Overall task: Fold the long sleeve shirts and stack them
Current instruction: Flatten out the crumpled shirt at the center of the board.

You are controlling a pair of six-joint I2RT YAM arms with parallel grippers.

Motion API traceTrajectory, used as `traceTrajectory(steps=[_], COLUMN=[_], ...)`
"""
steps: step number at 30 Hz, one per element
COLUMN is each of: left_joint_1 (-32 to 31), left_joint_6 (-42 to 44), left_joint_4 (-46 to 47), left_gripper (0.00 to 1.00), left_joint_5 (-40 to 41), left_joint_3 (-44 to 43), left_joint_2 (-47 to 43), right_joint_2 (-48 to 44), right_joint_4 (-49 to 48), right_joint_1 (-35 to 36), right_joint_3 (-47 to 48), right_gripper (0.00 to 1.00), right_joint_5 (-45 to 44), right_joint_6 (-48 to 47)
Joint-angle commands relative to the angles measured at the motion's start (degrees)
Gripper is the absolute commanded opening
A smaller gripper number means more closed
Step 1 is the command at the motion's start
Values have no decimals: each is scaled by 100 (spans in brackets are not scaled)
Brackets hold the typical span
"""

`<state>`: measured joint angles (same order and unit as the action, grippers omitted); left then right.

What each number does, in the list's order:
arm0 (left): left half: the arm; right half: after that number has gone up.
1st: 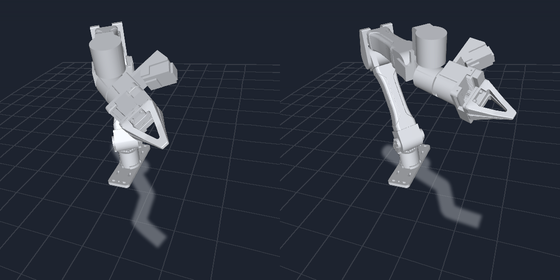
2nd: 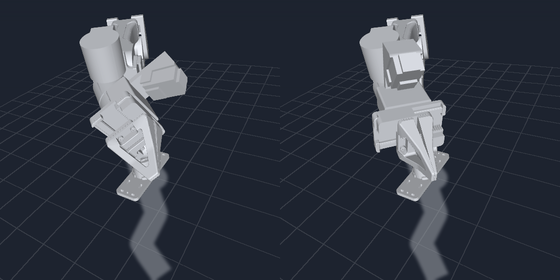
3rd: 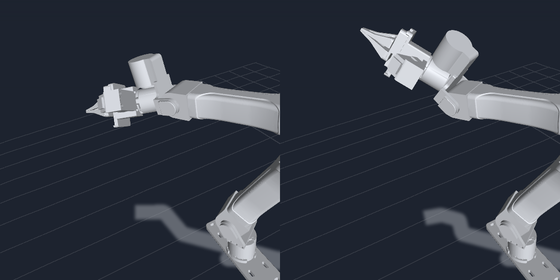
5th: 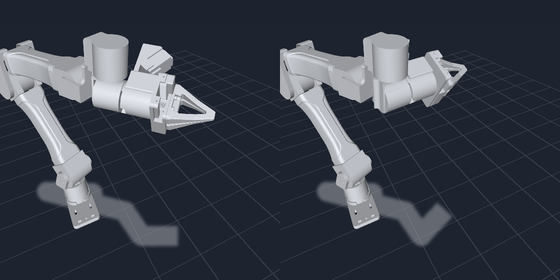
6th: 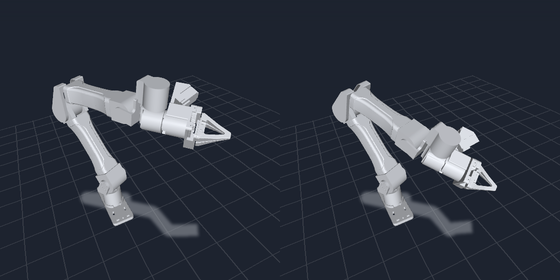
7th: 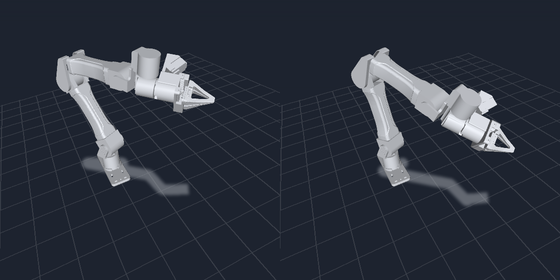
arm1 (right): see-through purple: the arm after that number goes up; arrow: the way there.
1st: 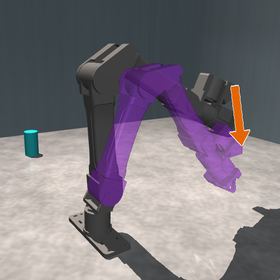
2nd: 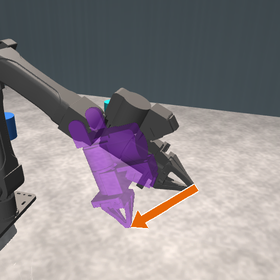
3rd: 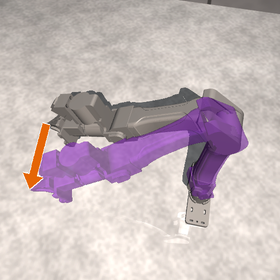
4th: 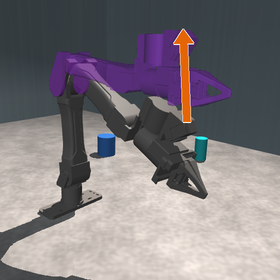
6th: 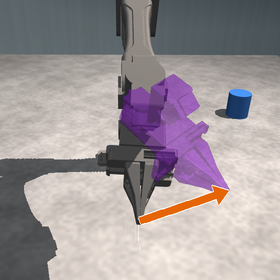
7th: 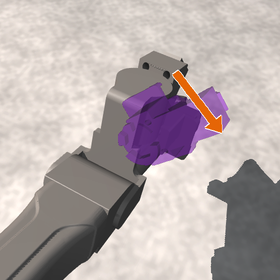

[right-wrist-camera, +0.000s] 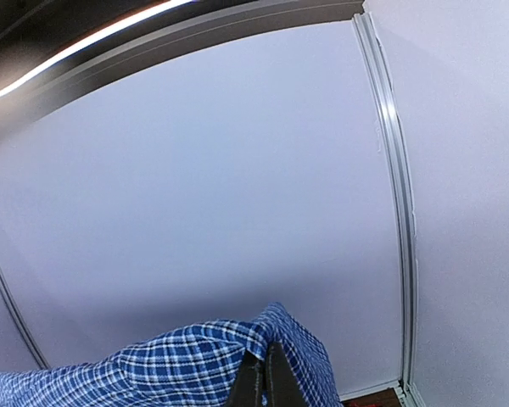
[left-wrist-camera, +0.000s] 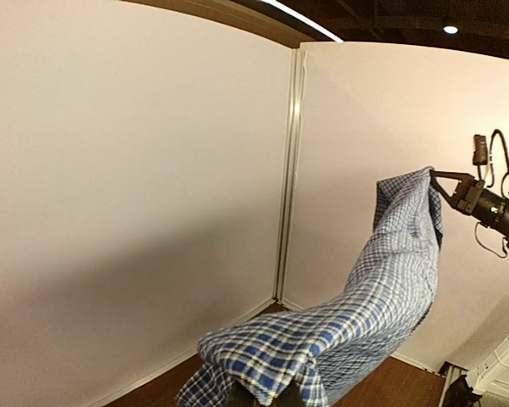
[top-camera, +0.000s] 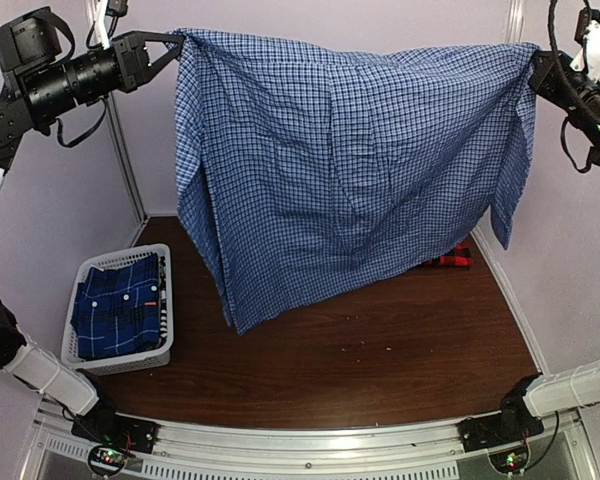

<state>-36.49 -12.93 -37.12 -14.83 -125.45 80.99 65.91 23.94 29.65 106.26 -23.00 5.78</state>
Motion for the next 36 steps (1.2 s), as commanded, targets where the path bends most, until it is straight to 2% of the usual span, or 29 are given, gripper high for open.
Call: traceTrajectory(steps=[1, 5, 8, 9, 12, 14, 16, 18, 24, 36], left_joint_1=[635, 1757, 2117, 2149, 2155, 2148, 2127, 2082, 1776, 1042], left_joint_6=[-231, -780, -950, -956, -978, -1060, -1122, -1137, -1234, -1906], left_joint_4=[105, 264, 434, 426, 321, 461, 657, 762, 844, 1500], left_gripper=[0, 0, 0, 7, 37, 48, 56, 58, 58, 57], left_joint_5=[94, -714, -896, -864, -439, -378, -303, -310, -258, -187], left_joint_3=[-92, 847, 1788, 2018, 2604, 3025, 3325, 3441, 3565, 4585], left_joint_2=[353, 900, 1477, 1706, 2285, 2325, 2241, 2186, 2254, 2302], right_joint_2=[528, 1253, 1746, 1881, 2221, 2297, 2215, 2137, 2183, 2896], right_joint_4=[406, 671, 614, 533, 340, 246, 59, -114, -233, -840], right_joint_1=[-145, -831, -1355, -1468, -1623, -1629, -1629, -1616, -1305, -238], right_joint_3=[330, -37, -894, -1283, -2382, -2856, -3246, -3515, -3739, -3912], right_gripper=[0, 0, 0, 2, 30, 48, 60, 66, 68, 68], right_joint_5=[-178, 533, 1305, 1537, 2025, 2176, 2275, 2461, 2616, 3087], right_joint_6=[-158, 140, 554, 674, 914, 994, 1036, 1072, 1163, 1638])
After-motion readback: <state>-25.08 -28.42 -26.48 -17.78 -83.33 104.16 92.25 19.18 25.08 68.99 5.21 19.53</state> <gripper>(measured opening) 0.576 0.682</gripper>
